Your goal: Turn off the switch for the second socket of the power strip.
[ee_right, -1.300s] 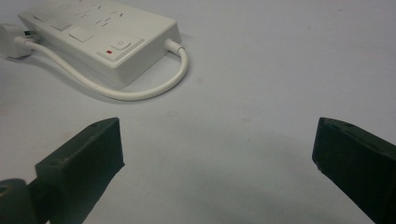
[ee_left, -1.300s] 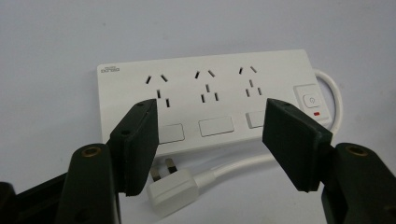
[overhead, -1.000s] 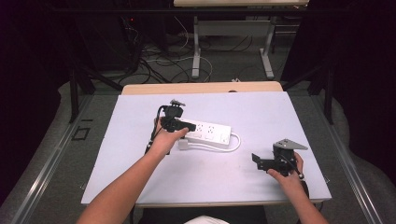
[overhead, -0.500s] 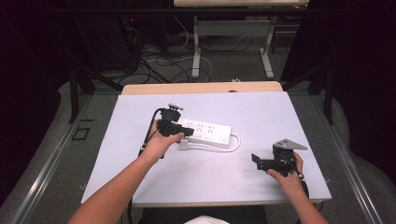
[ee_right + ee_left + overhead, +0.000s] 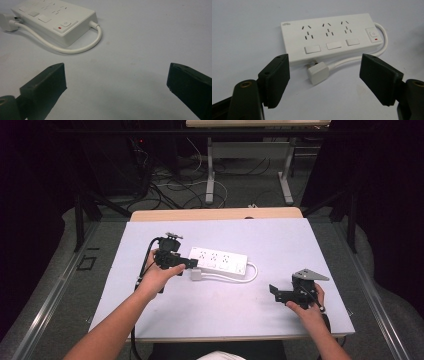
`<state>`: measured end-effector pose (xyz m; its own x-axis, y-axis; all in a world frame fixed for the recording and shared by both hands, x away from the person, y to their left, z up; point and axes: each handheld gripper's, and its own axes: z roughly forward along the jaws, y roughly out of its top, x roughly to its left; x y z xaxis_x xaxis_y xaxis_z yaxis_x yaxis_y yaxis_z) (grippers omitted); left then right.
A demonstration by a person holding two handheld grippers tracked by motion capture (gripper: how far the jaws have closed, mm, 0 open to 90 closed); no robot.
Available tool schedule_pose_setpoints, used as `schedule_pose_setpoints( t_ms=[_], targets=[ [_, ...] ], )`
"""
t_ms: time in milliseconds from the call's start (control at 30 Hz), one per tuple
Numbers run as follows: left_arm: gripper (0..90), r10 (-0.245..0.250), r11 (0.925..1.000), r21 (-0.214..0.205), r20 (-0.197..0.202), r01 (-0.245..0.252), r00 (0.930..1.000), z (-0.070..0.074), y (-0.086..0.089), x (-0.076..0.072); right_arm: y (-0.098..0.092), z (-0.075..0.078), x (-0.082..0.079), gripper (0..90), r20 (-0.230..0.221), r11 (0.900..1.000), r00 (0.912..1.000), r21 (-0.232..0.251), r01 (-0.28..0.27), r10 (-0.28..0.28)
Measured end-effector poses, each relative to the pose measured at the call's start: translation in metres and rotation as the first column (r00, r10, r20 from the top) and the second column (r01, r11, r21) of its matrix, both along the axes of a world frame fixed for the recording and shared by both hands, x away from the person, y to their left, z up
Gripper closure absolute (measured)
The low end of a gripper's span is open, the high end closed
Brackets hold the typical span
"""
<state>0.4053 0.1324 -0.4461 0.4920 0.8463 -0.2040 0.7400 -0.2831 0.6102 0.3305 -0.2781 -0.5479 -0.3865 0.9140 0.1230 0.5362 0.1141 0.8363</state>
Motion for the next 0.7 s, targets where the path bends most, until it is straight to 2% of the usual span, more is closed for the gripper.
schedule_pose_setpoints(
  t_ms=[233, 333, 367, 500, 700],
  targets=[
    [14.1, 0.043, 0.9984, -0.036, 0.018, -0.043, 0.9989, 0.004, 0.016, -0.006, 0.000, 0.000, 0.000, 1.6, 0.002, 1.0000, 1.0000, -0.001, -0.001, 0.001],
    [4.5, 0.061, 0.9971, -0.047, 0.014, -0.060, 0.9980, 0.003, 0.021, -0.008, 0.000, 0.000, 0.000, 1.6, 0.001, 1.0000, 1.0000, -0.001, 0.000, 0.000],
    [0.0, 0.055, 0.9978, -0.038, 0.017, -0.054, 0.9983, 0.004, 0.022, -0.009, 0.000, 0.000, 0.000, 1.7, 0.003, 1.0000, 1.0000, -0.004, -0.001, 0.001],
    [0.1, 0.048, 0.9986, -0.025, 0.019, -0.047, 0.9987, 0.004, 0.027, -0.013, 0.000, 0.000, 0.000, 1.7, 0.007, 1.0000, 1.0000, -0.005, -0.002, 0.002],
    [0.2, 0.036, 0.9988, -0.034, 0.021, -0.036, 0.9991, 0.003, 0.033, -0.021, 0.001, 0.000, -0.001, 1.6, 0.010, 1.0000, 0.9999, -0.003, 0.004, -0.004]
  ],
)
